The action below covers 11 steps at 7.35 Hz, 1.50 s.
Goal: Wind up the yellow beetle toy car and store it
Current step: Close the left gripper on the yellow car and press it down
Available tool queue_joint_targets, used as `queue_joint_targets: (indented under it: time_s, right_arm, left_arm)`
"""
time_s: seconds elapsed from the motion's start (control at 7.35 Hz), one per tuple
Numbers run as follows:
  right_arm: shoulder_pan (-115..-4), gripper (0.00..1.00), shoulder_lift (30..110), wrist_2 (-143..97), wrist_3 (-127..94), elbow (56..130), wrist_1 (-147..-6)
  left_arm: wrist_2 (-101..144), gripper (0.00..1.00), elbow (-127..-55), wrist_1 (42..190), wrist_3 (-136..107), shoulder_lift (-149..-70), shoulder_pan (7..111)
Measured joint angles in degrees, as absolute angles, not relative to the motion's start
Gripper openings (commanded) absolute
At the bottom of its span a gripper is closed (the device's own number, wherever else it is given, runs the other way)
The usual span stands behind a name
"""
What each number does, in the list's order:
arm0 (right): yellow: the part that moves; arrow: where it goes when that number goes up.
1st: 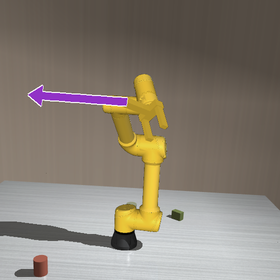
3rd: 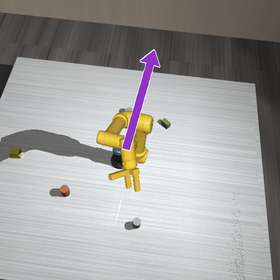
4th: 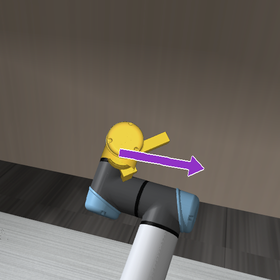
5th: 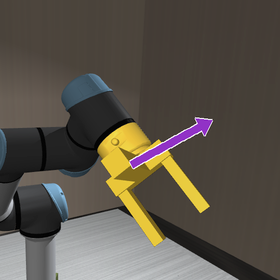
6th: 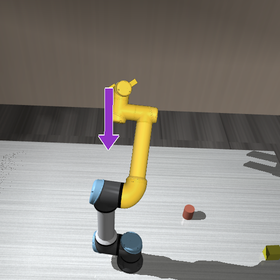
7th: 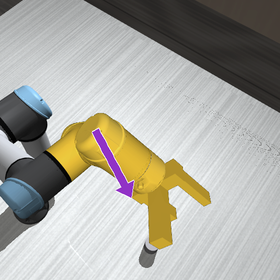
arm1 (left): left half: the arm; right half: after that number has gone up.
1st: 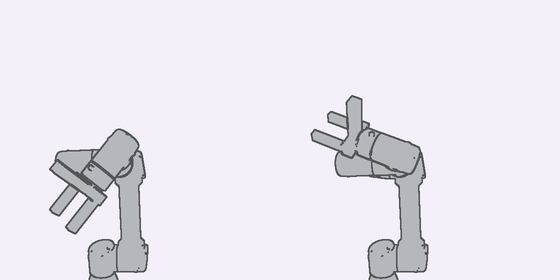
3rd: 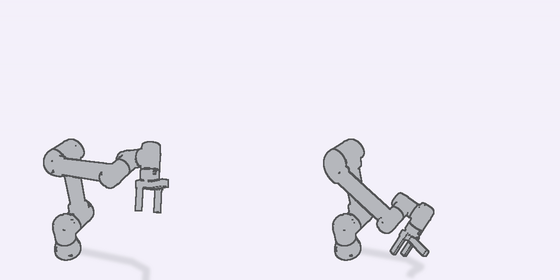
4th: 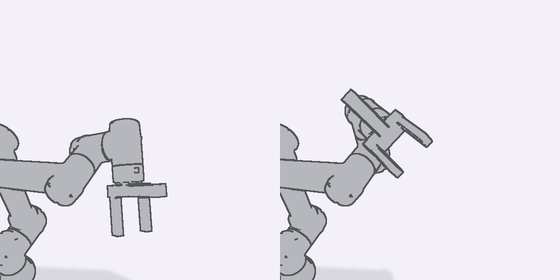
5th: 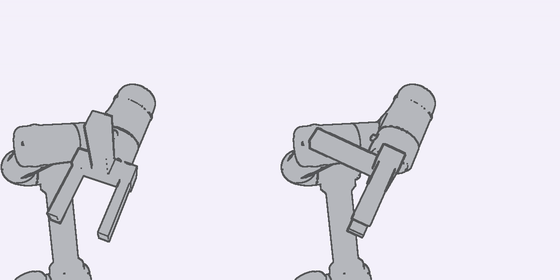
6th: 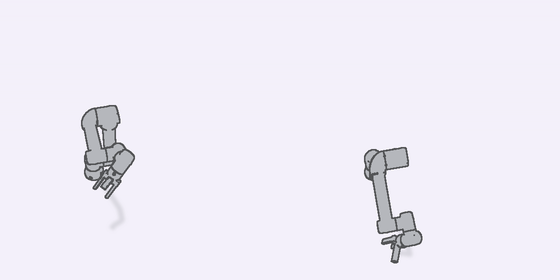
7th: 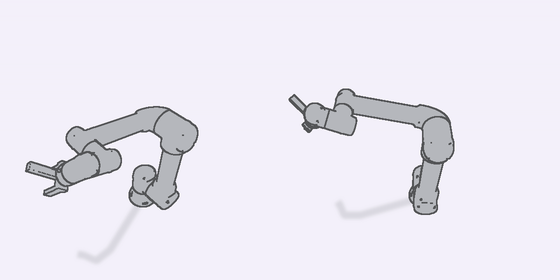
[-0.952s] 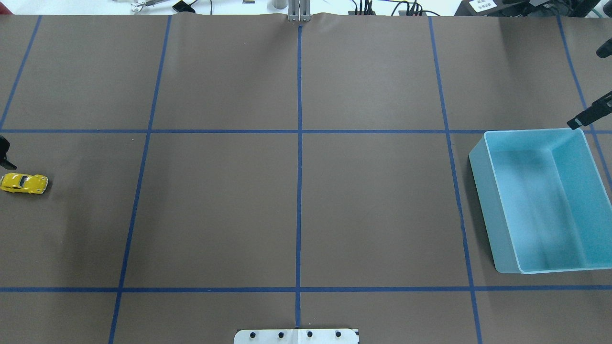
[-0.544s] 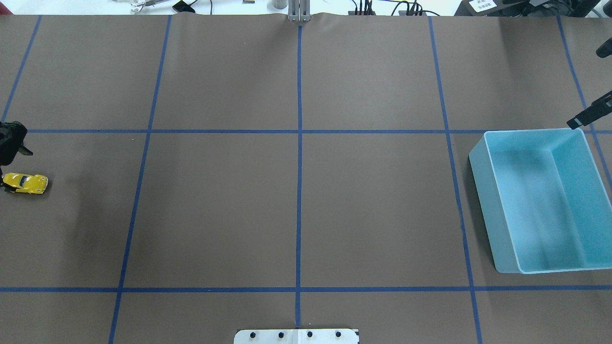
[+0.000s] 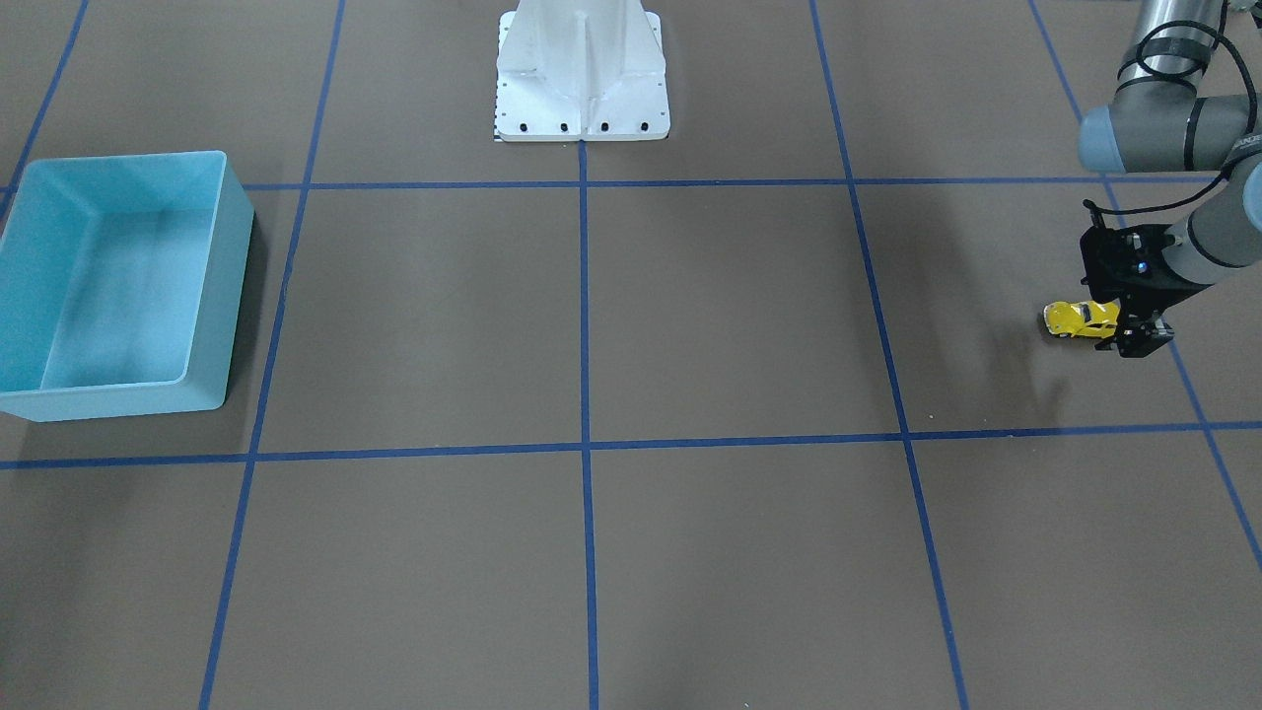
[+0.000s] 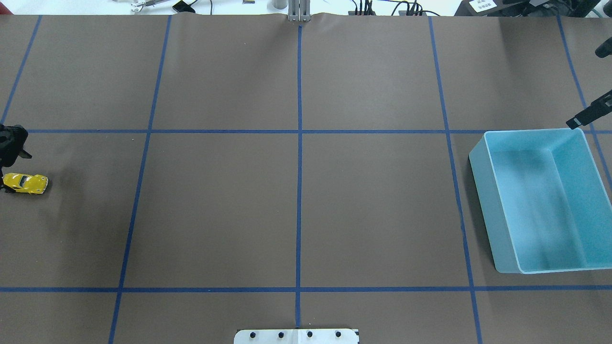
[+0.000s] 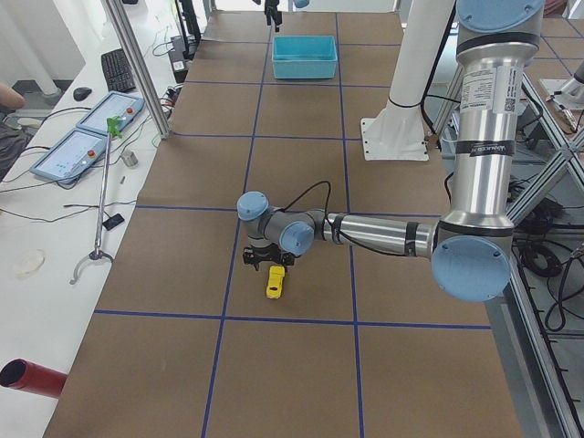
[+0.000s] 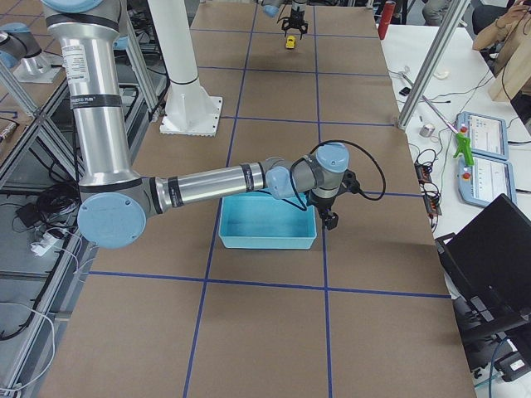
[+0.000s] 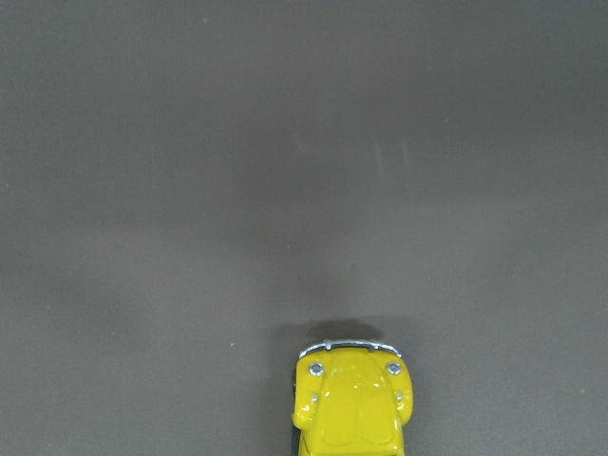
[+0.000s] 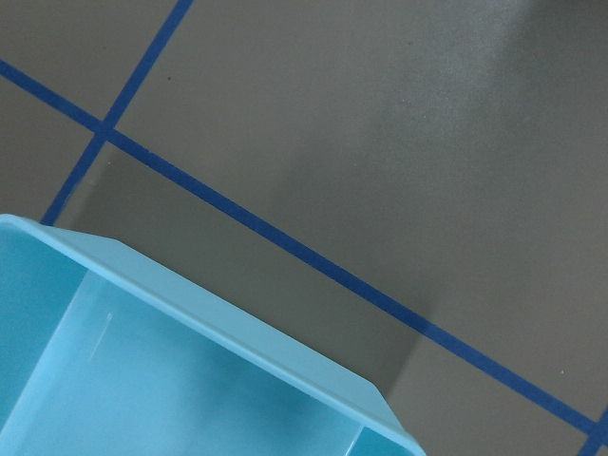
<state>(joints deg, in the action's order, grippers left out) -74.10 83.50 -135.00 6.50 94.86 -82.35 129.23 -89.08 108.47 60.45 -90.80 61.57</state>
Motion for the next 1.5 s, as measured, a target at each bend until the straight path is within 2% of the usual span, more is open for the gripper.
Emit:
queue_joint_targets:
  time_s: [1.5]
  right_arm:
    - [-73.31,1.00,84.26,-134.79,6.67,93.43,-82.38]
  left_arm:
    - [129.76,1.00,-86.40,108.81,60.18,-92.00,60.00]
